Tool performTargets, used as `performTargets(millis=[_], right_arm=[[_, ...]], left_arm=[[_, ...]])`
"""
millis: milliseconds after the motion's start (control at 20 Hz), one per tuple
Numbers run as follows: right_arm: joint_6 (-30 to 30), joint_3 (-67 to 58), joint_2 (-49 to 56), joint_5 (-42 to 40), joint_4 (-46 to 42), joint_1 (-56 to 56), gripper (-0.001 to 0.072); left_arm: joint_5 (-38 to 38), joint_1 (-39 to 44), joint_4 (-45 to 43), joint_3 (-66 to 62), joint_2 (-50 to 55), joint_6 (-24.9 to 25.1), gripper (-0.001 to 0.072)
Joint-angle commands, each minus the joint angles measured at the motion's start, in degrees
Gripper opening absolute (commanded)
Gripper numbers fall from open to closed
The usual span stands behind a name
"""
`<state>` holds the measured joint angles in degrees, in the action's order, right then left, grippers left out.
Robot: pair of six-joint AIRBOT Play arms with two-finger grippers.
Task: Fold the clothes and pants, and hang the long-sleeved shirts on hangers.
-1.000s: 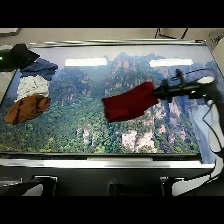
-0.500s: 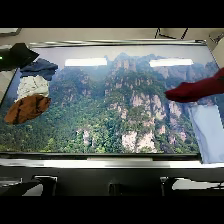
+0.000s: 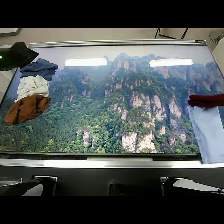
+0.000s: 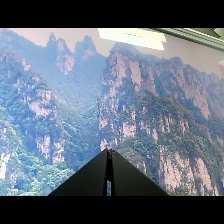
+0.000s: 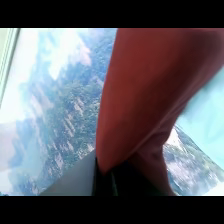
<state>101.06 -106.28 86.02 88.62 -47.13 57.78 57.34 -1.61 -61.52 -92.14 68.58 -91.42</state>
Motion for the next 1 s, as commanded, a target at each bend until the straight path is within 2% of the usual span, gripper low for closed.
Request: performTargets(millis=[0, 200, 450, 700, 950], right_arm=[[3.8, 0.0, -1.2, 8.2, -8.5, 1.8, 0.0034], [3.8, 4.5, -1.4, 14.0, -23.1, 1.6, 0.0035], [2.9, 22.2, -5.8, 10.1, -37.1, 1.8, 0.0036], [1.1, 35.5, -6.8, 1.5, -39.1, 1.9, 0.0036], [0.7, 40.7, -6.8, -0.7, -40.4, 1.9, 0.0037]], left_arm=[[0.0, 0.0, 0.0, 0.0, 0.0, 0.1, 0.0025], [-0.2, 0.0, 0.0, 0.0, 0.0, 0.2, 0.0024], [-0.2, 0.0, 0.1, 0.0, 0.0, 0.1, 0.0025], [-0.2, 0.0, 0.7, 0.0, 0.0, -0.1, 0.0025], [-0.2, 0.0, 1.6, 0.0, 0.0, -0.1, 0.0025]])
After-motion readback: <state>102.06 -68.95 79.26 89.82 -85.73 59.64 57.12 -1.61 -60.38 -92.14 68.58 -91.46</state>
